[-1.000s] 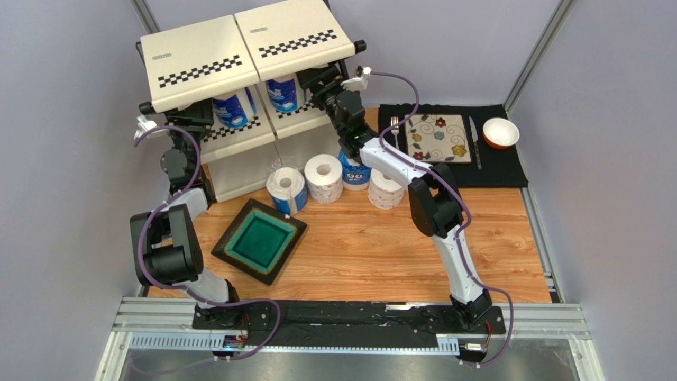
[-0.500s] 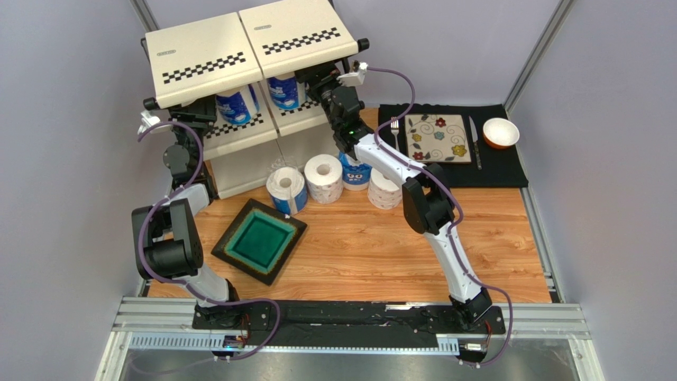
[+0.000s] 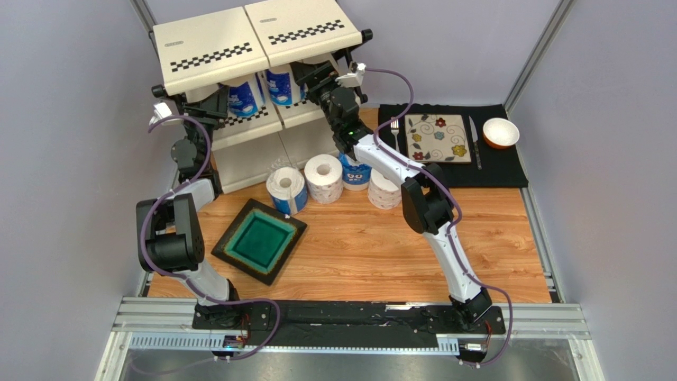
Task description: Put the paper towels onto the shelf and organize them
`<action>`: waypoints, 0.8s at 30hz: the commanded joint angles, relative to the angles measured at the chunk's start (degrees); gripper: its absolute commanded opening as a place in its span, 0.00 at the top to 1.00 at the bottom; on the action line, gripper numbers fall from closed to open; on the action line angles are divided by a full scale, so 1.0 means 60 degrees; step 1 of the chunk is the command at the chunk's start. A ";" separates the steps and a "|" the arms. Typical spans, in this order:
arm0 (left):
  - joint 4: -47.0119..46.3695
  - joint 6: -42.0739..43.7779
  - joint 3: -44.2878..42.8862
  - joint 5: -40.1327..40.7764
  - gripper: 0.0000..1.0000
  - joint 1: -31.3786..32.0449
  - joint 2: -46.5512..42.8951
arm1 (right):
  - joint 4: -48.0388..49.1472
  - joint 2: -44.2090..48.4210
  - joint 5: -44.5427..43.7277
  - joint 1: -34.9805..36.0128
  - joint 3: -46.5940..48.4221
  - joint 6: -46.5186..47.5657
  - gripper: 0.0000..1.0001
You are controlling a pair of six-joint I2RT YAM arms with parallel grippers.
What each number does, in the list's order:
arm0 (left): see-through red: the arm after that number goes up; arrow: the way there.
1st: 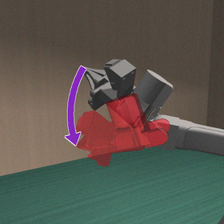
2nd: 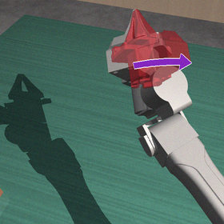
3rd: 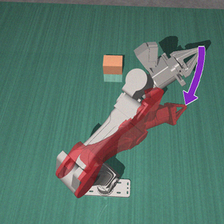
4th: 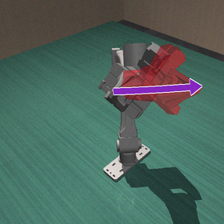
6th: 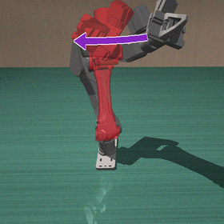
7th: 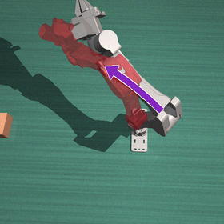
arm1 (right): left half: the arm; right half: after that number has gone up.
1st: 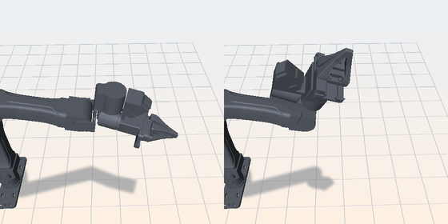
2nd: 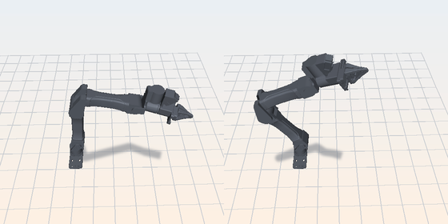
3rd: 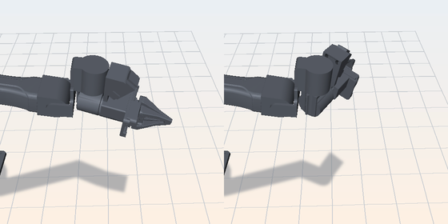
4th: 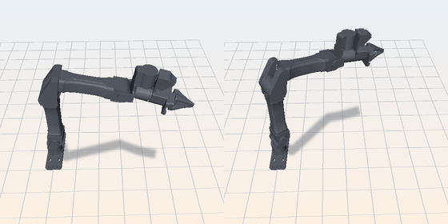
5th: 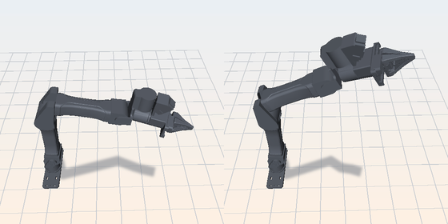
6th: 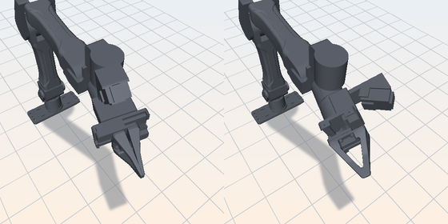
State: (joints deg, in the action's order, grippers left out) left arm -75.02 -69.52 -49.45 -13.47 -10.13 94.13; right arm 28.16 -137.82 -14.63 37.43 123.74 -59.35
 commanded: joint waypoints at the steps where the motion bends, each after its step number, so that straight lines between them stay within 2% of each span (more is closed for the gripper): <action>1: -0.2218 0.0116 -0.0284 -0.0508 0.24 0.0311 0.0074 | 0.0403 0.0235 0.0139 0.0046 -0.0189 0.0180 0.05; 15: -0.2335 0.0072 -0.0080 -0.0494 0.24 0.0546 0.0089 | 0.0843 0.0470 0.0329 0.0031 -0.0760 0.0092 0.05; 24: -0.2247 0.0219 0.0872 -0.0464 0.24 0.0517 -0.1097 | 0.1107 0.1479 0.0184 -0.0144 -0.1975 0.0575 0.05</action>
State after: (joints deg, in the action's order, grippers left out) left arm -74.54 -69.12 -45.98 -15.79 -7.14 92.53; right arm 34.28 -134.69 -12.47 37.30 115.66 -58.98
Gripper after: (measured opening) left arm 0.762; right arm 0.952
